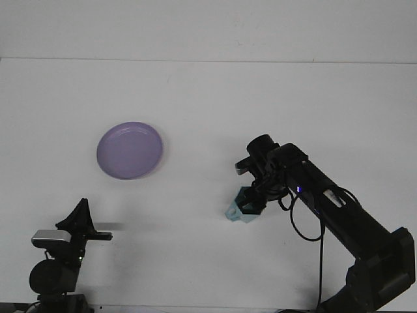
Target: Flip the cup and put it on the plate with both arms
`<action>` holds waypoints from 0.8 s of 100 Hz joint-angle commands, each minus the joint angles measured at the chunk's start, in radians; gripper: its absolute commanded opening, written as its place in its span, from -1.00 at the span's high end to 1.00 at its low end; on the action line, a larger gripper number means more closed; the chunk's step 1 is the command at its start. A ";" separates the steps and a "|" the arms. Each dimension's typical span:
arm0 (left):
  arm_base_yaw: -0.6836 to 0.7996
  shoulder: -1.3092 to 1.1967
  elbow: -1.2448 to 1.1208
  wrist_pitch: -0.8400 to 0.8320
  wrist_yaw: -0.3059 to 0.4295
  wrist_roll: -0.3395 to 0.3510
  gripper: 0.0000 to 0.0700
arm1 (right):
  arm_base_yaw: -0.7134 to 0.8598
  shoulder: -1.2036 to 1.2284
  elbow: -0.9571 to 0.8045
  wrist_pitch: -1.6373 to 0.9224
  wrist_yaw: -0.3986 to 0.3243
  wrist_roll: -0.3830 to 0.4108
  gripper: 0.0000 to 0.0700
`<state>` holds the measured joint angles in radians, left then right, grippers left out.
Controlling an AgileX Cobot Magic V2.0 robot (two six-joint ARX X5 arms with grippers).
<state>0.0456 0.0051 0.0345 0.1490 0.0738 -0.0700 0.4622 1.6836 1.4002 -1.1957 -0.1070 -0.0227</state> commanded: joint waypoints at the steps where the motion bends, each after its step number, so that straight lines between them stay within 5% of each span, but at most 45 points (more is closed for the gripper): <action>1: 0.002 -0.001 -0.019 0.011 -0.003 -0.024 0.96 | -0.002 0.018 0.058 -0.012 0.002 -0.032 0.07; 39: 0.002 0.000 0.036 0.027 0.025 -0.345 0.97 | -0.144 -0.234 0.137 0.166 -0.089 -0.045 0.03; 80: -0.002 0.254 0.314 -0.076 0.235 -0.350 0.97 | -0.427 -0.828 -0.543 0.793 -0.111 0.010 0.03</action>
<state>0.0444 0.1993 0.2958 0.0658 0.2646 -0.4362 0.0540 0.9131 0.9340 -0.4763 -0.2115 -0.0357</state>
